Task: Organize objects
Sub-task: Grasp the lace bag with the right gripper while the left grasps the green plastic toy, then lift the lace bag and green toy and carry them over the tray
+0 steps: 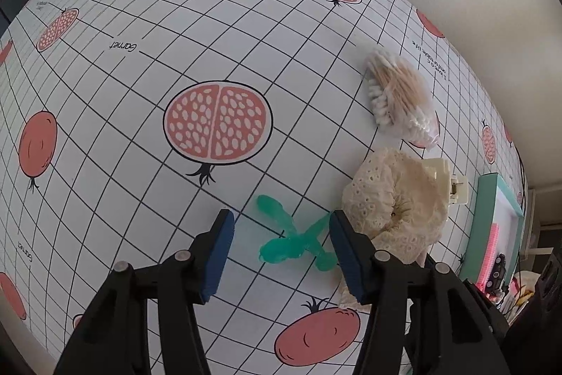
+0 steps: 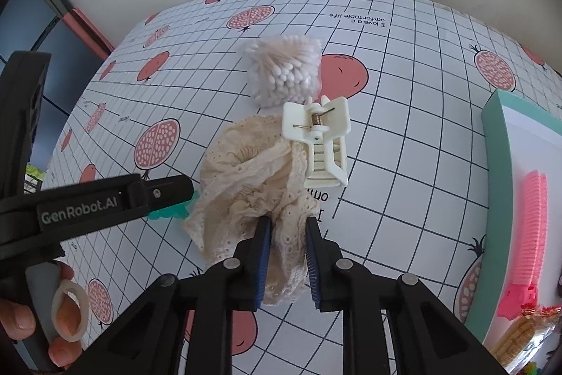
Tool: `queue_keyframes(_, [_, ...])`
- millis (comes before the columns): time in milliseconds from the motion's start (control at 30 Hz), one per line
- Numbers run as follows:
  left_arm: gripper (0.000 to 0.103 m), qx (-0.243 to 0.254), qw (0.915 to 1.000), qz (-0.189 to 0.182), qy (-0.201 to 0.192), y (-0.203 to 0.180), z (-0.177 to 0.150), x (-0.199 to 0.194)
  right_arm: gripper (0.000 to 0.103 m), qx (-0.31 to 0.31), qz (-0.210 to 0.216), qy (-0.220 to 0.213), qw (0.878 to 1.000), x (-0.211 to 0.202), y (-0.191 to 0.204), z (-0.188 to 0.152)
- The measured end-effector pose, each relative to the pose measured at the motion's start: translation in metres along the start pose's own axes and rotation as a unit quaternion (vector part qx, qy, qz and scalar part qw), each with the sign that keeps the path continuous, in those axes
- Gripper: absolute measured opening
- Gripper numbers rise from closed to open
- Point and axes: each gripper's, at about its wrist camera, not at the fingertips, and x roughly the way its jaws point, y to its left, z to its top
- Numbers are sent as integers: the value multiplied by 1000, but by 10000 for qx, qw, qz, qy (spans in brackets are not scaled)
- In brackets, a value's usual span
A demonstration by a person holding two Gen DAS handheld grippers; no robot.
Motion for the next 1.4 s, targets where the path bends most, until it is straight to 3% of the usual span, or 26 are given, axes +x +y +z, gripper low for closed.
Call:
queue_keyframes(100, [41, -59, 10000, -32, -28, 6, -3, -4, 21, 36, 38, 17, 10000, 1, -1, -1])
queue_keyframes(267, [27, -131, 9997, -221, -46, 10, -5, -5, 21, 59, 63, 27, 10000, 2, -2, -2])
queue_keyframes(367, [19, -77, 9999, -108, -97, 7, -1, -5, 21, 66, 79, 37, 9999, 1, -3, -3])
queue_keyframes(667, [19, -149, 9994, -238, -182, 16, 3, -12, 21, 33, 54, 38, 10000, -1, -4, -2])
queue_keyframes(867, [19, -141, 9989, -285, -350, 16, 1, -26, 13, -88, 52, -53, 9999, -9, 2, -1])
queue_keyframes(1400, [19, -234, 9945, -521, -872, 12, 10, -62, 11, -131, 338, -715, 9968, -67, 6, 11])
